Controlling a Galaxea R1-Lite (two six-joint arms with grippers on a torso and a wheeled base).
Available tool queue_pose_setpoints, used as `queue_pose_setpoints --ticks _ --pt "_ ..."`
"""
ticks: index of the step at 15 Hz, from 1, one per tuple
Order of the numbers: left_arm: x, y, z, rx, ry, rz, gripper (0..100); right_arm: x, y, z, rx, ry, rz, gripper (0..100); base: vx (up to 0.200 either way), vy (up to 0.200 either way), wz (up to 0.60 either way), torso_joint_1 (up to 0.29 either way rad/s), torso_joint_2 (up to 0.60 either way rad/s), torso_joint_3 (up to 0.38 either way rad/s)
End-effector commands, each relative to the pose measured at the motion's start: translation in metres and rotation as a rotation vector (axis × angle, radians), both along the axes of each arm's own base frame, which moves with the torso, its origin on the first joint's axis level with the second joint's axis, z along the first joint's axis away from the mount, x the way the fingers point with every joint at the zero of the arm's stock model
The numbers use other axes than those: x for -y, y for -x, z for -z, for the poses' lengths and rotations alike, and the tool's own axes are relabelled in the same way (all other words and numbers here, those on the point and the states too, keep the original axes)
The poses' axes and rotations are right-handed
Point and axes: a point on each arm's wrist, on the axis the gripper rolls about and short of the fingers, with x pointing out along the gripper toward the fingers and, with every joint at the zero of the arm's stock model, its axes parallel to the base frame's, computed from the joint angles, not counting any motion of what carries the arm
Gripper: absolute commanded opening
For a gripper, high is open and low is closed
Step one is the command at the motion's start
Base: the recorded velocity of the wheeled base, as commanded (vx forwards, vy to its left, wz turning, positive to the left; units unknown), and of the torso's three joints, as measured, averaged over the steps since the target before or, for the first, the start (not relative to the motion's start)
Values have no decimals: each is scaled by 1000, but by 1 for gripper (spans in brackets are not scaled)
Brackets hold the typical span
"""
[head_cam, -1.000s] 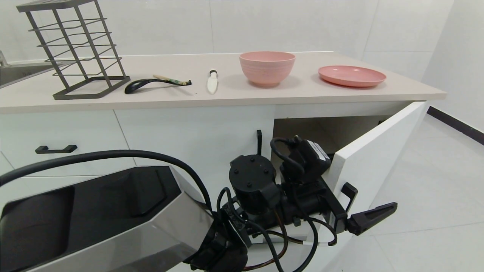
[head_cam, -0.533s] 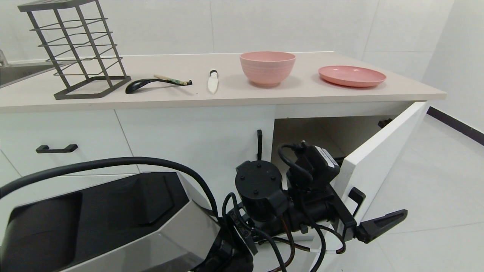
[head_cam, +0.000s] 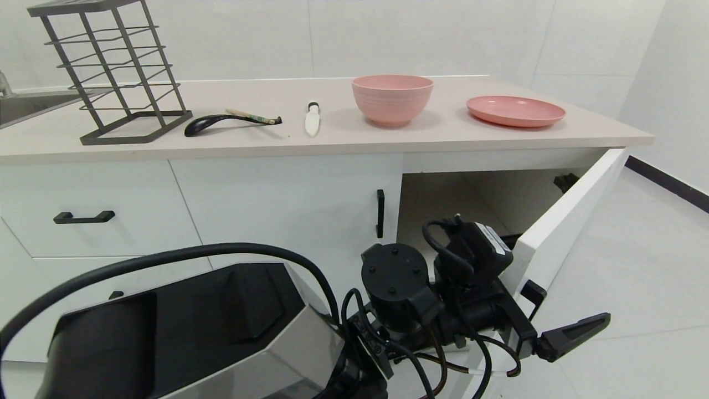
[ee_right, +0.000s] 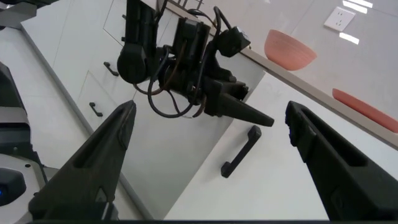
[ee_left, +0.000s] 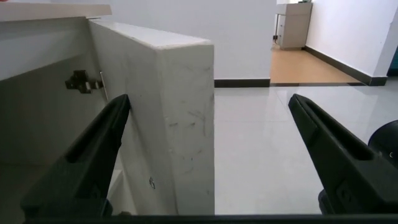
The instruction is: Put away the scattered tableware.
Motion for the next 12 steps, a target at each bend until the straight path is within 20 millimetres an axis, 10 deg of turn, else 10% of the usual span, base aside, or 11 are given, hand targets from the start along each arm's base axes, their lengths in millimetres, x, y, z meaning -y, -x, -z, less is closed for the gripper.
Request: queue_pose_setpoints --ticks 1,5,12 --pt "-10 -20 5 -9 -14 -47 100 0 0 0 0 1 -1 100 0 0 0 0 0 0" --pt "-40 -68 14 -14 -27 -188 100 0 0 1 -11 1 -1 100 0 0 0 0 0 0" --pt "-34 -60 12 -51 -8 -138 100 0 -1 2 -21 1 -1 100 -29 0 0 1 0 1"
